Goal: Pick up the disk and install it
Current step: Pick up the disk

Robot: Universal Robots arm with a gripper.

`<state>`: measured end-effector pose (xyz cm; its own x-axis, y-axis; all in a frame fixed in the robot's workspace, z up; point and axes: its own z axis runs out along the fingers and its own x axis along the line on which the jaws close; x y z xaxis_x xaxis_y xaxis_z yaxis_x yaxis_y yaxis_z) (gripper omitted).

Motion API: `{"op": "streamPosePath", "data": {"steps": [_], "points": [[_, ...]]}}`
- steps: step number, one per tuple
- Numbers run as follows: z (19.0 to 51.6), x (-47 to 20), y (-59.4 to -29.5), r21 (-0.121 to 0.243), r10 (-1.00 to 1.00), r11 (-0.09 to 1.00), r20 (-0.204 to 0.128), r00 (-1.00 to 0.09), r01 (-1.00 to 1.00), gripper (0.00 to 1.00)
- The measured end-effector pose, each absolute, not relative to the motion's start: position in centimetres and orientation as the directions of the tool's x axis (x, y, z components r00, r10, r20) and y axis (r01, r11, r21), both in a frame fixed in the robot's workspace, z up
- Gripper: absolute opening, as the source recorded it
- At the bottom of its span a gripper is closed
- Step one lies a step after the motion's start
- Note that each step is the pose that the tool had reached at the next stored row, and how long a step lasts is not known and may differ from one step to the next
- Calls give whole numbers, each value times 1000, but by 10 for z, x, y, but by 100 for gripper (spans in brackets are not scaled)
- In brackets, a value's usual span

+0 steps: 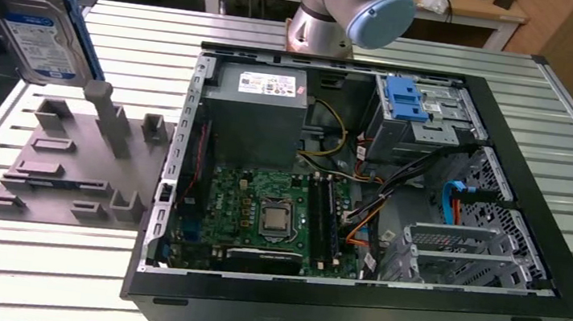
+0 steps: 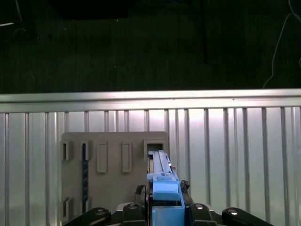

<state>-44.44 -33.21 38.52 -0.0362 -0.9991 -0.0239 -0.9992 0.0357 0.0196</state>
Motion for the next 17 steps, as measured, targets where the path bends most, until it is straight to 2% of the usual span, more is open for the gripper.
{"op": "streamPosePath", "data": {"steps": [17], "points": [[404, -444, -332, 20, -999, 36, -24, -36, -999, 36]]}}
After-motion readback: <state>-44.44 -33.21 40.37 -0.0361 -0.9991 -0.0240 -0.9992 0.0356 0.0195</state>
